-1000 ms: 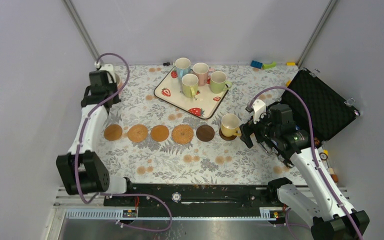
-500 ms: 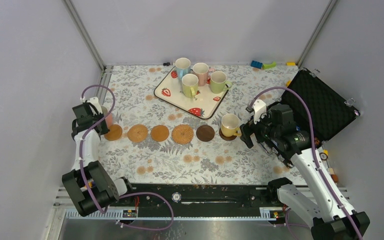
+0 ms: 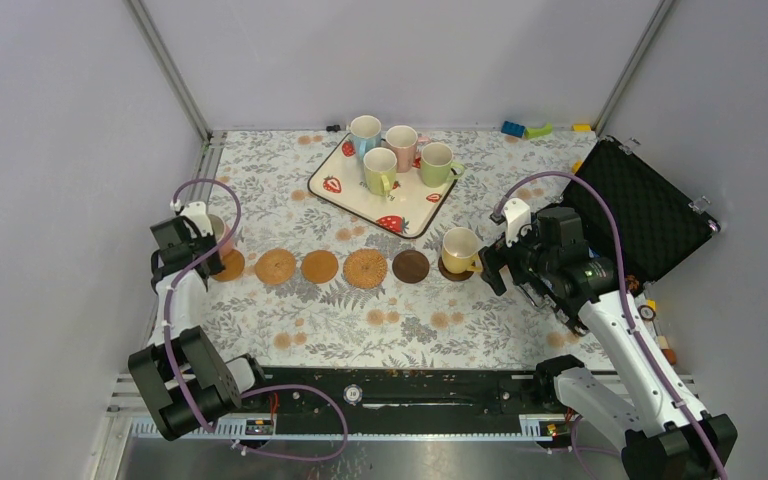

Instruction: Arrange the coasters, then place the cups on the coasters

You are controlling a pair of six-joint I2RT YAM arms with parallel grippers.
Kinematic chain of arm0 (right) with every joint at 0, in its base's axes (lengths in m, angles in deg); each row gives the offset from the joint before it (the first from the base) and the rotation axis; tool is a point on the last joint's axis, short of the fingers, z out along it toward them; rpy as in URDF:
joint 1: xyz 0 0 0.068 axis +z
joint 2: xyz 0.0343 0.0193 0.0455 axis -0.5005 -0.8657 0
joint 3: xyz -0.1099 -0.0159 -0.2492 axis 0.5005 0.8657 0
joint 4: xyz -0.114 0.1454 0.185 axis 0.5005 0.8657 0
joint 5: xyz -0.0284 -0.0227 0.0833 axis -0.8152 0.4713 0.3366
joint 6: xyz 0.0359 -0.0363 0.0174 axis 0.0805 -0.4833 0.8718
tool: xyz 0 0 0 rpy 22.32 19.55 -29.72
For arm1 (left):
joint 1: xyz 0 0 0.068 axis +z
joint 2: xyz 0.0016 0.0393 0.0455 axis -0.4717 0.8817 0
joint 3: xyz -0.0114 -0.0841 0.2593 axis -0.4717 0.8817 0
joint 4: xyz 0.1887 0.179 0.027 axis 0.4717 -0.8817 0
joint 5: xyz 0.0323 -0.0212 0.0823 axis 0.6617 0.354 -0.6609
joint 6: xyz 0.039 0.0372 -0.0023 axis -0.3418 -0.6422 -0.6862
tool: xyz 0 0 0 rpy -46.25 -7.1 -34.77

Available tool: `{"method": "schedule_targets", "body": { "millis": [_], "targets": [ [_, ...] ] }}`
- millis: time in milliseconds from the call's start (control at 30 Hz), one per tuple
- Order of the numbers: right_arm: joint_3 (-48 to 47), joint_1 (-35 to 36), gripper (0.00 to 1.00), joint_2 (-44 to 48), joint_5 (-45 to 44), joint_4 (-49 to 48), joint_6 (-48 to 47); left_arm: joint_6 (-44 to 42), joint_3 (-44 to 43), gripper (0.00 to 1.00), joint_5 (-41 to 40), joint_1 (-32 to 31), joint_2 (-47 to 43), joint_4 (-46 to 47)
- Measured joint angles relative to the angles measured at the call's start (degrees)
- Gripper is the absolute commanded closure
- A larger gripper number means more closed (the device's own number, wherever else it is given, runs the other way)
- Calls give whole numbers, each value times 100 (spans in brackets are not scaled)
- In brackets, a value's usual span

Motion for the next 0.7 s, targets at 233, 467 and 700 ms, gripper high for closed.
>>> {"method": "schedule_targets", "body": {
  "millis": [233, 467, 700],
  "targets": [
    [0, 0, 0, 0, -24, 0, 0, -57, 0, 100, 37, 0, -11, -157],
    [0, 0, 0, 0, -22, 0, 0, -98, 0, 100, -74, 0, 9, -199],
    [0, 0, 0, 4, -22, 0, 0, -96, 0, 100, -79, 0, 85, -291]
  ]
}}
